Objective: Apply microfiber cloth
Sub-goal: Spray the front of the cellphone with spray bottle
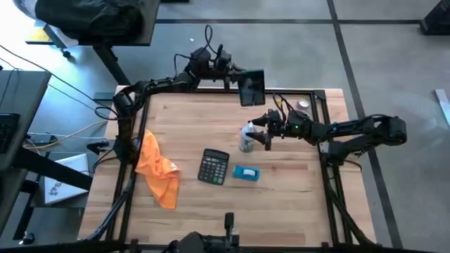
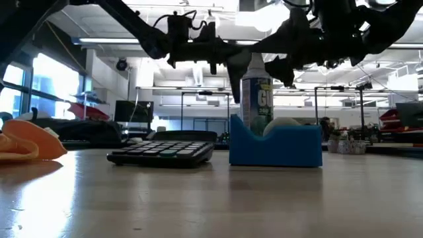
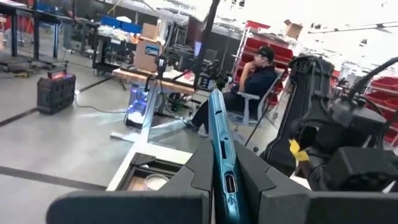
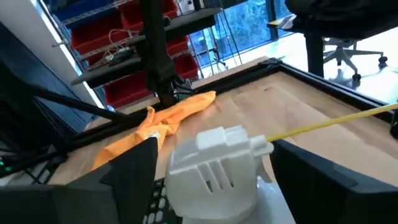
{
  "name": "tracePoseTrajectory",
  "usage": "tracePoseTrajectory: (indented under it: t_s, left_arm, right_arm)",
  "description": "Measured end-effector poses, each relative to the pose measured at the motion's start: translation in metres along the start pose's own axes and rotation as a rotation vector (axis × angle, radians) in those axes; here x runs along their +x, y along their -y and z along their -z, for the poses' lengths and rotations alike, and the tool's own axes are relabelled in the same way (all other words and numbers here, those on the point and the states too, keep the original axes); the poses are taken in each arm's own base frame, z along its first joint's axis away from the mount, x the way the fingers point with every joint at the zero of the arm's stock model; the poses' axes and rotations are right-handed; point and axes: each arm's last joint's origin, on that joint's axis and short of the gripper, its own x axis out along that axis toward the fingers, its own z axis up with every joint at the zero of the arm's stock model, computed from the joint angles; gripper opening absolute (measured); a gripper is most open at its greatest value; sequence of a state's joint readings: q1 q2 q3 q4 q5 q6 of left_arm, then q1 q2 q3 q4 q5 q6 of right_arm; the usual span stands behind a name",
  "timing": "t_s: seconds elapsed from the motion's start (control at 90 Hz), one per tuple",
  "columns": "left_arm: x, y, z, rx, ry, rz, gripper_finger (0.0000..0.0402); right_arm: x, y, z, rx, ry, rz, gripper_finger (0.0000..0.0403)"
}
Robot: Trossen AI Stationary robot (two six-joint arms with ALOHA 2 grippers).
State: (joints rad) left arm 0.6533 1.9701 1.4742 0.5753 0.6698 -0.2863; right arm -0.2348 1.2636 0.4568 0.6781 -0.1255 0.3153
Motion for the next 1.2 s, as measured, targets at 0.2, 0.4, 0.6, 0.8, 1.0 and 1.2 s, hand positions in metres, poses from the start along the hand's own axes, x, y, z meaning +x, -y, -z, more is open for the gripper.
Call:
tracePoseTrajectory:
  t_s: [0.2, 0.4, 0.6, 0.8, 1.0, 1.2]
  left_arm:
    - [-0.0001, -0.0001, -0.0002, 0.001, 0.001, -0.001, 0.0010]
    - [0.0000, 0.0000, -0.0001, 0.001, 0.001, -0.001, 0.0010]
    - [0.0000, 0.0000, 0.0002, 0.009, 0.000, -0.001, 0.0010]
    - [0.0000, 0.0000, 0.0002, 0.024, 0.000, -0.001, 0.0010]
    - [0.0000, -0.0001, 0.0003, 0.027, 0.000, -0.001, 0.0010]
    - [0.0000, -0.0001, 0.0003, 0.026, -0.001, -0.002, 0.0010]
  right_arm:
    - [0.0002, 0.0009, 0.0007, 0.077, -0.001, 0.018, 0.0225]
    - [0.0004, 0.0005, 0.0005, 0.058, -0.002, 0.007, 0.0204]
    - [0.0005, -0.0002, 0.0013, 0.044, -0.017, -0.022, 0.0227]
    - [0.0006, -0.0003, 0.0020, 0.019, -0.025, -0.029, 0.0247]
    - [0.0007, -0.0005, 0.0022, -0.017, -0.027, -0.035, 0.0250]
    - [0.0006, 0.0001, 0.0033, -0.022, -0.035, -0.021, 0.0239]
